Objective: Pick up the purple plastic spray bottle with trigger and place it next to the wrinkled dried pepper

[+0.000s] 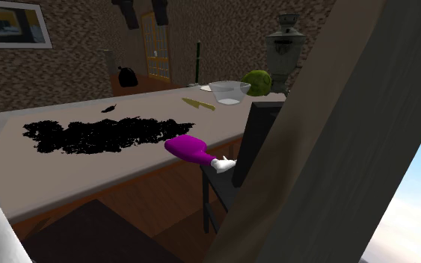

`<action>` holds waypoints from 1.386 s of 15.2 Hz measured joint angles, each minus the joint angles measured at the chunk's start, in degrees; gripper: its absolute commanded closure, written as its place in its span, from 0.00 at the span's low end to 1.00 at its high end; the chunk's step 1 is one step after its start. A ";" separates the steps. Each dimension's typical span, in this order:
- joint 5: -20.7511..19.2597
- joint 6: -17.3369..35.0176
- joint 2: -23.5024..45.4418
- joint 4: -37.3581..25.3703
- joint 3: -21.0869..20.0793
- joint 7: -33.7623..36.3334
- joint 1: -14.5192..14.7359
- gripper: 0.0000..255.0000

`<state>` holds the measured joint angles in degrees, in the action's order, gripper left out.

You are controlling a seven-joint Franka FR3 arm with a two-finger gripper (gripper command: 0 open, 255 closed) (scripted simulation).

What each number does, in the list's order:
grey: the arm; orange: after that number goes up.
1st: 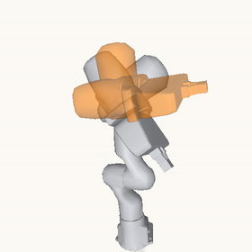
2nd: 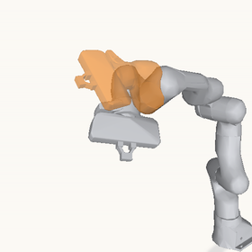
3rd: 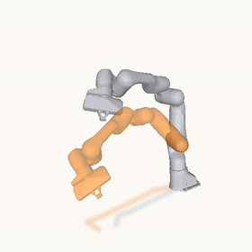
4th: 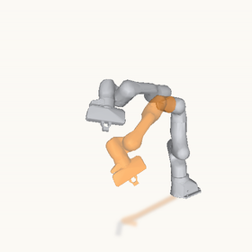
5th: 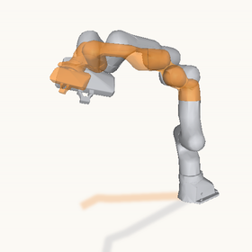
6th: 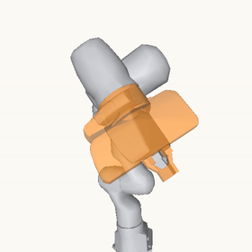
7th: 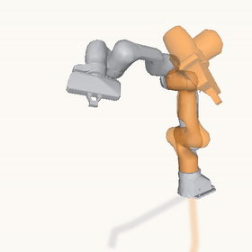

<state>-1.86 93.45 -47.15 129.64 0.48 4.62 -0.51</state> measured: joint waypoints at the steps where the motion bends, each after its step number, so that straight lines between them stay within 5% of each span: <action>1: 0.00 0.00 0.00 0.00 0.00 0.00 0.00 0.00; 13: -7.72 21.82 0.15 20.15 10.85 -29.25 7.95 0.00; 21: -13.98 40.12 9.36 28.17 21.46 -51.34 13.53 0.00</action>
<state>-15.83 133.57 -37.79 157.81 21.94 -46.72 13.01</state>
